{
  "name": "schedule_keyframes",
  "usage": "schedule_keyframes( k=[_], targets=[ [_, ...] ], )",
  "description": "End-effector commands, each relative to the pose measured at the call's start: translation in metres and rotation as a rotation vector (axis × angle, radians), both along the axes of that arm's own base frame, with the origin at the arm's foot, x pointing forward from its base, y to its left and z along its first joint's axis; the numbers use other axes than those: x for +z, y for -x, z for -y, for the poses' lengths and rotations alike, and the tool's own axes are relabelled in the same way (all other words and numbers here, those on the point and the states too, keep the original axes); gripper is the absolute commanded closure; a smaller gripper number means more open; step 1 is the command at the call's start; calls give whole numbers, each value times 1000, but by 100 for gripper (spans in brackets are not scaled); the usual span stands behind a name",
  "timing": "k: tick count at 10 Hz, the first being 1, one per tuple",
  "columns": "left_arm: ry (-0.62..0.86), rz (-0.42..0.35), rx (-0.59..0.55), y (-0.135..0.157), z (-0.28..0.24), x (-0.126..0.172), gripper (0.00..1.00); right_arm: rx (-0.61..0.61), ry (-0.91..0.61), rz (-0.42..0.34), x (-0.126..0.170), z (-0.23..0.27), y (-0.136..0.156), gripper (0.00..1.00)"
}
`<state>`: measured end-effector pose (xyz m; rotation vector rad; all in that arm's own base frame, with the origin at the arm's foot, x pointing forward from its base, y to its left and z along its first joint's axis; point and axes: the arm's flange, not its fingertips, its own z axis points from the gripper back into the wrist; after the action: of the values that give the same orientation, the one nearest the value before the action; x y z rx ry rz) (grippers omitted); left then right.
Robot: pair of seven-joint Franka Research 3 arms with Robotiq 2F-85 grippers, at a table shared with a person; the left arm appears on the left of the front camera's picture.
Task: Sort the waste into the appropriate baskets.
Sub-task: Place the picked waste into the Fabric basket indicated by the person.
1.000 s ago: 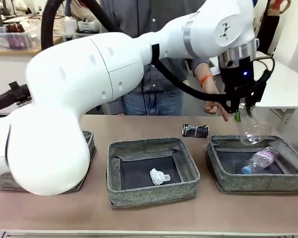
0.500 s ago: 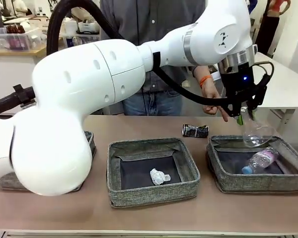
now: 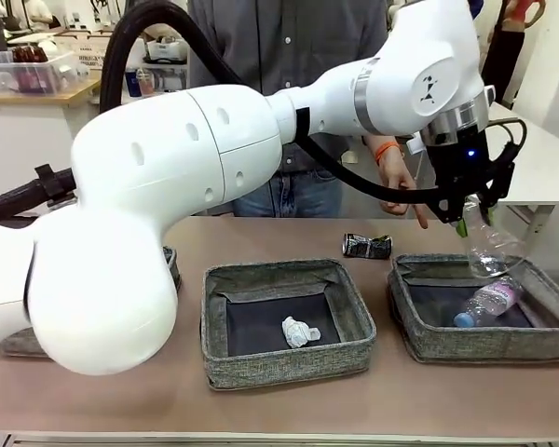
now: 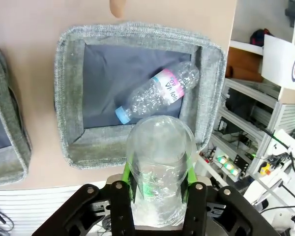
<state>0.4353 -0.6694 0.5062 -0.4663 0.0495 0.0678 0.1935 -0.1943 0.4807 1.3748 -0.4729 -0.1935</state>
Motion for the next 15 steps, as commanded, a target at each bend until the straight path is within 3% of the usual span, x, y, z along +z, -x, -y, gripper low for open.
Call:
schedule_keyframes(
  k=[1, 10, 12, 15],
  targets=[
    [-13, 46, -7, 5, -11, -1, 0, -5, -16, -9, 5, 0, 3, 0],
    [5, 9, -4, 7, -26, 11, 0, 25, -3, -6, 0, 0, 0, 0],
    [26, -22, -14, 7, -48, 35, 0, 52, -6, -13, 1, -2, -2, 0],
    [116, -106, -12, -7, -152, 89, 0, 160, 32, -74, 13, -14, -42, 0]
  ],
)
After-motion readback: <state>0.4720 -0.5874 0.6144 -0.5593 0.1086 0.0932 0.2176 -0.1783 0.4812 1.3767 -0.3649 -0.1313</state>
